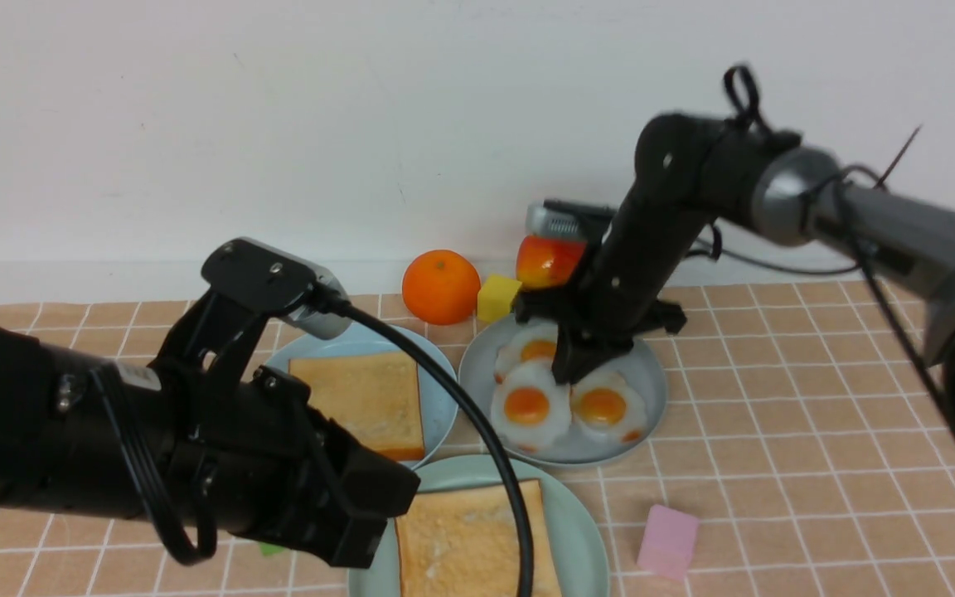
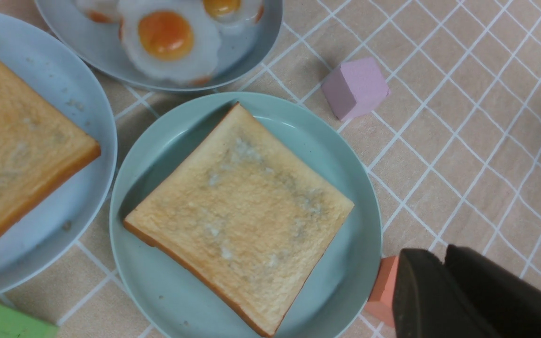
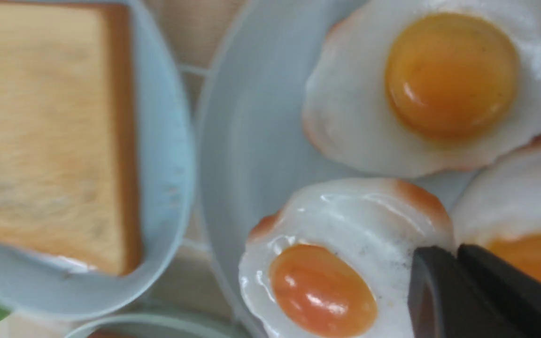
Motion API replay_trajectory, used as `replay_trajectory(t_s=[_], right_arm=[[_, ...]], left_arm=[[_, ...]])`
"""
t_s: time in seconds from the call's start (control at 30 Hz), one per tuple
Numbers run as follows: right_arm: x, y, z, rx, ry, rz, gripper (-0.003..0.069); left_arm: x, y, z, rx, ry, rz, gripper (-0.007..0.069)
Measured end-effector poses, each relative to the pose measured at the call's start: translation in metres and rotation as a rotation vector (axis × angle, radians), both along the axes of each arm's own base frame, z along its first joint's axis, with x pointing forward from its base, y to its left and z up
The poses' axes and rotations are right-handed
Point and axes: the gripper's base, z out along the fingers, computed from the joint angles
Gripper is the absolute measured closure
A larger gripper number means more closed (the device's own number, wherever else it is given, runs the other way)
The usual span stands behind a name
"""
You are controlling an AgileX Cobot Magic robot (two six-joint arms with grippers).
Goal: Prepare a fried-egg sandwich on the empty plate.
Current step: Use the right arm to place the fried egg on the slice of bread in the middle
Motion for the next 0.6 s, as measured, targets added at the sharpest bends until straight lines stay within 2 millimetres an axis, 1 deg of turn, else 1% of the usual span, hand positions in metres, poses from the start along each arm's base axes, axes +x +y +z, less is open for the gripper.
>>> replay_trajectory(t_s=[0.03, 0.07, 0.1, 0.13, 0.17, 0.2, 0.23, 0.27, 0.3, 0.33, 0.37, 0.4, 0.43, 0.5, 0.53, 0.57, 0.6], right_arm=[[-0.001, 0.000, 0.004, 0.003, -0.008, 0.001, 0.0627], [-0.004, -0.001, 0.019, 0.011, -0.036, 0.011, 0.0627], [-0.005, -0.002, 0.023, 0.014, -0.044, 0.013, 0.0627], [-0.009, -0.003, 0.038, 0.020, -0.065, 0.024, 0.0627], [-0.009, -0.003, 0.038, 0.019, -0.064, 0.026, 0.0627], [-0.015, -0.005, 0.053, 0.025, -0.075, 0.035, 0.0627], [-0.018, -0.006, 0.060, 0.026, -0.079, 0.043, 0.0627], [-0.019, -0.006, 0.060, 0.025, -0.076, 0.045, 0.0627], [-0.024, -0.006, 0.066, 0.022, -0.067, 0.058, 0.0627], [-0.025, -0.006, 0.067, 0.023, -0.068, 0.060, 0.0627], [-0.031, -0.003, 0.066, 0.017, -0.050, 0.077, 0.0627], [-0.032, -0.002, 0.066, 0.018, -0.046, 0.079, 0.0627], [-0.041, 0.004, 0.056, 0.009, -0.009, 0.101, 0.0627], [-0.052, 0.014, 0.040, 0.003, 0.048, 0.129, 0.0627], [-0.054, 0.016, 0.037, 0.004, 0.060, 0.132, 0.0627], [-0.066, 0.026, 0.022, 0.010, 0.103, 0.156, 0.0627], [-0.072, 0.033, 0.013, 0.017, 0.121, 0.170, 0.0627]], left_arm=[[0.000, 0.000, 0.000, 0.000, 0.000, 0.000, 0.0547], [0.000, 0.000, 0.000, 0.000, 0.000, 0.000, 0.0547], [0.000, 0.000, 0.000, 0.000, 0.000, 0.000, 0.0547], [0.000, 0.000, 0.000, 0.000, 0.000, 0.000, 0.0546], [0.000, 0.000, 0.000, 0.000, 0.000, 0.000, 0.0546], [0.000, 0.000, 0.000, 0.000, 0.000, 0.000, 0.0544], [0.000, 0.000, 0.000, 0.000, 0.000, 0.000, 0.0543], [0.000, 0.000, 0.000, 0.000, 0.000, 0.000, 0.0543], [0.000, 0.000, 0.000, 0.000, 0.000, 0.000, 0.0543], [0.000, 0.000, 0.000, 0.000, 0.000, 0.000, 0.0543], [0.000, 0.000, 0.000, 0.000, 0.000, 0.000, 0.0540], [0.000, 0.000, 0.000, 0.000, 0.000, 0.000, 0.0540], [0.000, 0.000, 0.000, 0.000, 0.001, 0.001, 0.0539], [0.000, 0.000, 0.000, -0.002, 0.003, 0.003, 0.0536], [0.000, 0.000, 0.000, -0.002, 0.003, 0.003, 0.0536], [0.000, 0.000, 0.000, -0.005, 0.007, 0.007, 0.0533], [0.000, 0.000, 0.000, -0.005, 0.008, 0.008, 0.0533]])
